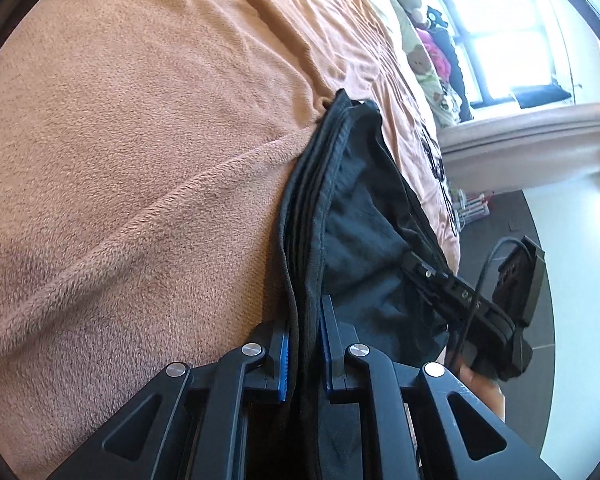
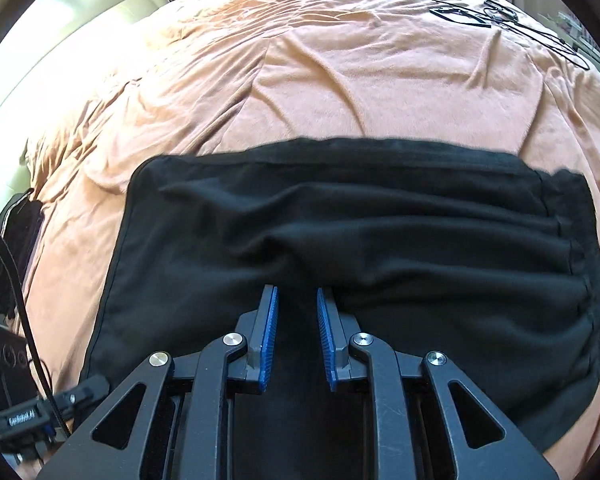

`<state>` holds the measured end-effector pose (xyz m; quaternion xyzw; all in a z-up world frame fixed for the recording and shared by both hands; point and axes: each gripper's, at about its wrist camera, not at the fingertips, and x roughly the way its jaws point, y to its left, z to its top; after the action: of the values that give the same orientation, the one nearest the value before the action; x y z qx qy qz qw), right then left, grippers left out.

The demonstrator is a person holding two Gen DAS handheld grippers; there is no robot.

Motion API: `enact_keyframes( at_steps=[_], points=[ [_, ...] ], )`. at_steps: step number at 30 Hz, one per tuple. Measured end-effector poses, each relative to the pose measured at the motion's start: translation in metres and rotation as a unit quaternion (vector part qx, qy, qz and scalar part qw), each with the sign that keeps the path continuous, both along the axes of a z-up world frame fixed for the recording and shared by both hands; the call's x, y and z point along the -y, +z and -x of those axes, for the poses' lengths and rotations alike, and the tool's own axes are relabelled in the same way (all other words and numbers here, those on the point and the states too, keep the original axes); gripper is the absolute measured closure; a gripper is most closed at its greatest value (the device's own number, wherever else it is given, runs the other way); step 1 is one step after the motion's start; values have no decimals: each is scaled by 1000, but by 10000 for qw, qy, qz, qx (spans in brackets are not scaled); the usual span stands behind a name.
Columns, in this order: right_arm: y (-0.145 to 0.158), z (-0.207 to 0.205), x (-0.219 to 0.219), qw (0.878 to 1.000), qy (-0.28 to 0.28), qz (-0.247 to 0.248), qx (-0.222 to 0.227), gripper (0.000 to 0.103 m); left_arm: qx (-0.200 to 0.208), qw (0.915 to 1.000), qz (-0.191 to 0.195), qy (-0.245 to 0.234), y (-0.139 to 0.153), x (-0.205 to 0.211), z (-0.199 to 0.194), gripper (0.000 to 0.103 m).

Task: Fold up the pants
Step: 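Grasp the folded edge with the left tool while the right tool grasps the shorts' hem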

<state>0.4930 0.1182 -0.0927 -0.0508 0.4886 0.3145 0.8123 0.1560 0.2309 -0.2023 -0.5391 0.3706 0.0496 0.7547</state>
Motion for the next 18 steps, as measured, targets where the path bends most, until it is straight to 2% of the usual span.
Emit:
enact_keyframes(
  at_steps=[7,18],
  points=[
    [-8,-32,-17,9999,-9,96,-29,91,-64,9999,108,117,-2,-1,5,90],
    [-17,-75,-48,9998,19,198,-6,92,-73,9993,270,249,-5,-4,11,90]
  ],
)
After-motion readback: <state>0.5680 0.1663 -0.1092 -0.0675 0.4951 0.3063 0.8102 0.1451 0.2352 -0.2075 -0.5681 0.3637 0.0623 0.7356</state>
